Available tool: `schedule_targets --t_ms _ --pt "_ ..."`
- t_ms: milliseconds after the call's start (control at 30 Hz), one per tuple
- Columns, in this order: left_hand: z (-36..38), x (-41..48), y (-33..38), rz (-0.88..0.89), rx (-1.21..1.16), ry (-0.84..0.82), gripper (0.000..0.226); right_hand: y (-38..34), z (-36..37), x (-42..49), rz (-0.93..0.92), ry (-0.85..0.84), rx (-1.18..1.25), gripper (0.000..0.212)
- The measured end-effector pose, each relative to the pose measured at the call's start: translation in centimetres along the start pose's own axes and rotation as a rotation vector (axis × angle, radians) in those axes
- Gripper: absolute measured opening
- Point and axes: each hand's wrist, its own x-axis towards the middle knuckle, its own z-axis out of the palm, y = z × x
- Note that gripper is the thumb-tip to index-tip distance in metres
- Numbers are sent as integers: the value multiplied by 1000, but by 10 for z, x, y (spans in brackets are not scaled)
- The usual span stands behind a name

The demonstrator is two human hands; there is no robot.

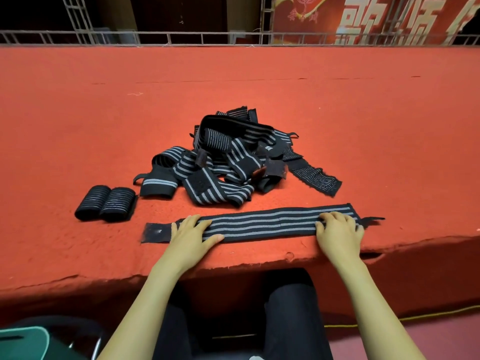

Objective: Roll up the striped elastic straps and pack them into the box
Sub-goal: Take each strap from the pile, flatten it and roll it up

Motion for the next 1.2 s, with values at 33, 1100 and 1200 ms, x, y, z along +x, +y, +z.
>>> schedule_targets --t_ms 33,1100,1200 --pt "1 1 2 26 -20 32 56 -5 2 1 -81 15 62 28" --pt "-35 125 -10 -273 -456 244 52 -204 32 47 -414 -470 686 43" --pt "-35 124 -9 -218 -520 236 48 -187 26 39 -378 -470 774 40"
